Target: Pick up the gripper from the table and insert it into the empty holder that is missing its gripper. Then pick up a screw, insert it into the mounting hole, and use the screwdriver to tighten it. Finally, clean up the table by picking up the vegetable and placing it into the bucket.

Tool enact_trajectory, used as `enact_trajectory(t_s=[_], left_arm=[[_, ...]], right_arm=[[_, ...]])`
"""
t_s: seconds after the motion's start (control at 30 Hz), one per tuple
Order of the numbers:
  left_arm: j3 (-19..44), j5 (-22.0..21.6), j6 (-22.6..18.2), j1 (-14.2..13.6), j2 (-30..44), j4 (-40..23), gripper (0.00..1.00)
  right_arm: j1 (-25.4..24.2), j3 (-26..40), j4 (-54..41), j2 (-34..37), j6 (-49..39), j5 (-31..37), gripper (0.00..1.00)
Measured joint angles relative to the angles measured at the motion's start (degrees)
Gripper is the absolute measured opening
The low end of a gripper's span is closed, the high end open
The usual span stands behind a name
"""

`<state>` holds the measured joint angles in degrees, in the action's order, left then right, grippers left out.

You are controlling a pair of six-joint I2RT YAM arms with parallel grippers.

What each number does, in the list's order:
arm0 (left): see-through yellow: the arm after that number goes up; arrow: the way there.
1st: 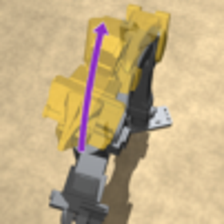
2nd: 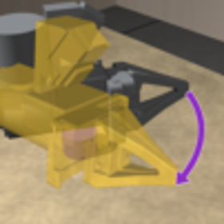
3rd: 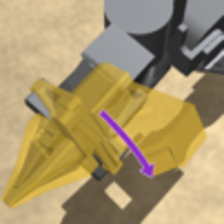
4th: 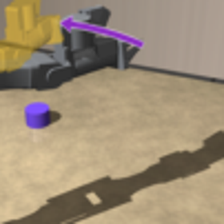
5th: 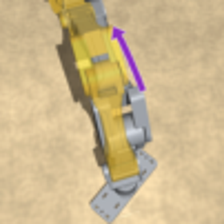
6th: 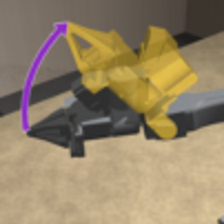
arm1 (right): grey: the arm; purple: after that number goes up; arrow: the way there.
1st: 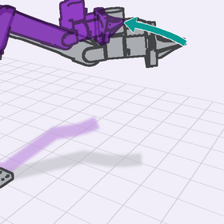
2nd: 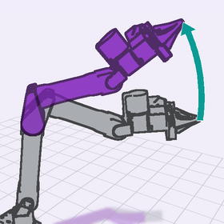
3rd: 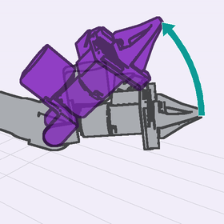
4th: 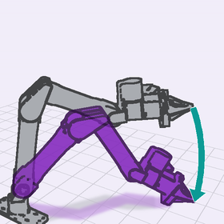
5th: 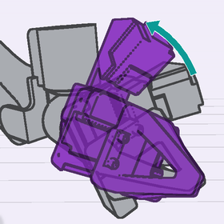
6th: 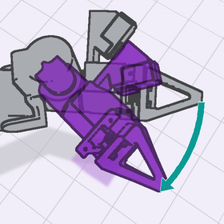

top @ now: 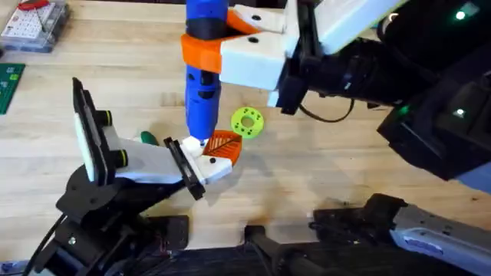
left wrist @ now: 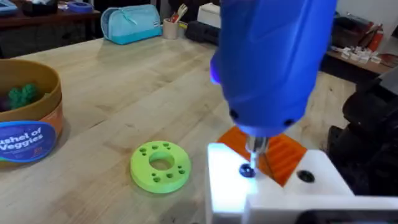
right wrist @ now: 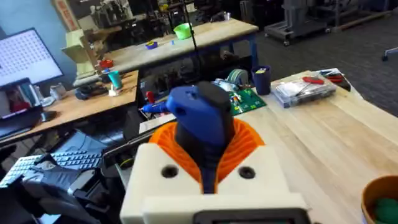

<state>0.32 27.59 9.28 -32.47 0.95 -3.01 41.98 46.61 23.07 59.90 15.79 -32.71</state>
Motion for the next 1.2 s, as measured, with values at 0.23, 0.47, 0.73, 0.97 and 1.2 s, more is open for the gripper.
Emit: enact_trajectory(t_s=[0.23, 0.47, 0.73, 0.97, 1.2], left_arm=[[0.0, 0.0, 0.0, 0.0, 0.0, 0.0, 0.018], [0.0, 0.0, 0.0, 0.0, 0.0, 0.0, 0.018], [0.0, 0.0, 0.0, 0.0, 0.0, 0.0, 0.018], [0.0, 0.0, 0.0, 0.0, 0.0, 0.0, 0.018], [0.0, 0.0, 0.0, 0.0, 0.0, 0.0, 0.018]], right_arm=[[0.0, 0.0, -2.1, 0.0, -0.4, 0.0, 0.062], [0.0, 0.0, -2.4, -0.1, -0.9, 0.0, 0.062], [0.0, 0.0, -0.7, -0.1, -1.0, -0.1, 0.061], [0.0, 0.0, 0.1, -0.1, -1.3, -0.2, 0.062], [0.0, 0.0, 0.0, 0.0, -1.3, -0.2, 0.062]])
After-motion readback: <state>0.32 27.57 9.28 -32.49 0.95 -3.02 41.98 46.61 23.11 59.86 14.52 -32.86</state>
